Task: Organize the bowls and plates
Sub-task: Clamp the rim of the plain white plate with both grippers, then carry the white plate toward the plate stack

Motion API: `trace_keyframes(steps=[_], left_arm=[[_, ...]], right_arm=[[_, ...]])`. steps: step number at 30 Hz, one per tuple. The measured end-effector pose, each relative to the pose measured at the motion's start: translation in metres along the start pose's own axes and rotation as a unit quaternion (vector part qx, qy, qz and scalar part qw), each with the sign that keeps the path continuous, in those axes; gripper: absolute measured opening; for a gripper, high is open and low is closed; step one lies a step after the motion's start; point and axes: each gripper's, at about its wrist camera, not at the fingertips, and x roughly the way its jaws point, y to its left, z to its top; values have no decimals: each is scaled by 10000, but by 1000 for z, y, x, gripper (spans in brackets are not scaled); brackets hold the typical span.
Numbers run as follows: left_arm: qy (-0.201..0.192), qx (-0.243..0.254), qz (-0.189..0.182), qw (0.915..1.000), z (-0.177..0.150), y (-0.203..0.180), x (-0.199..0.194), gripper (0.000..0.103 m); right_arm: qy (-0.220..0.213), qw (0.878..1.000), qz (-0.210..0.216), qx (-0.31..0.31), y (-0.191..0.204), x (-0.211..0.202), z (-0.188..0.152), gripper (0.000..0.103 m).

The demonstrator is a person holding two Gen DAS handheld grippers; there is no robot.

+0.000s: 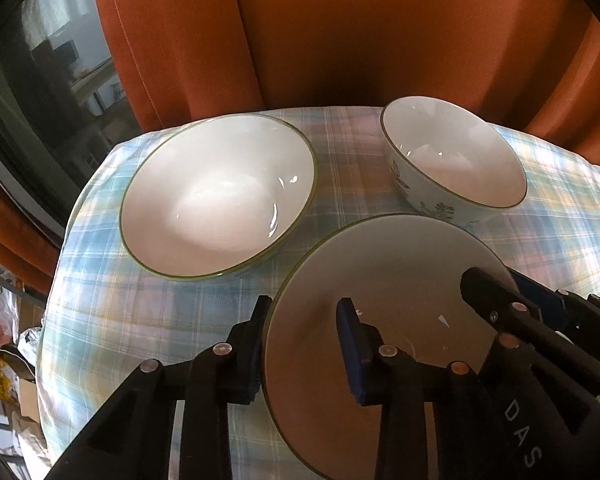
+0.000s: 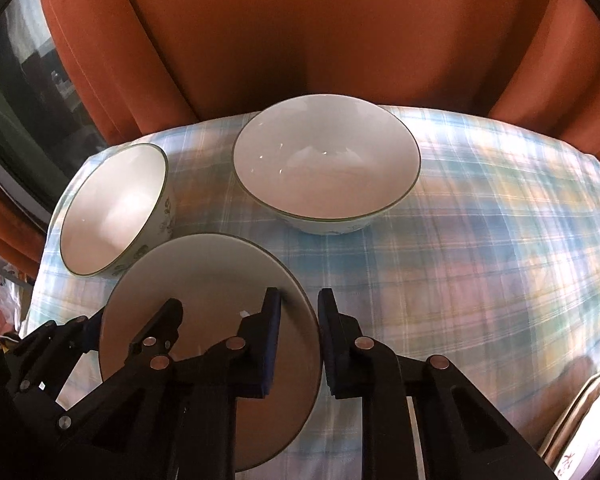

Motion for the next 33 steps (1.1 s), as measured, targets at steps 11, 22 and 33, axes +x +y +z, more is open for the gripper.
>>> trace_keyframes(steps=[11,22,33], left_arm=[[-43,70,-177,9998,-16,-1,-25,32],[-367,206,-270,9988,-37,-15,-78,32],[-632,108,-144,9978,-70,-40,-120,32]], right_arm=[[35,9999,-149,67,3,-25,-14,22],[-295,9987,-286,308,-9,-84,-43,22],[-590,9979,-171,228,-26,-132,-75,22]])
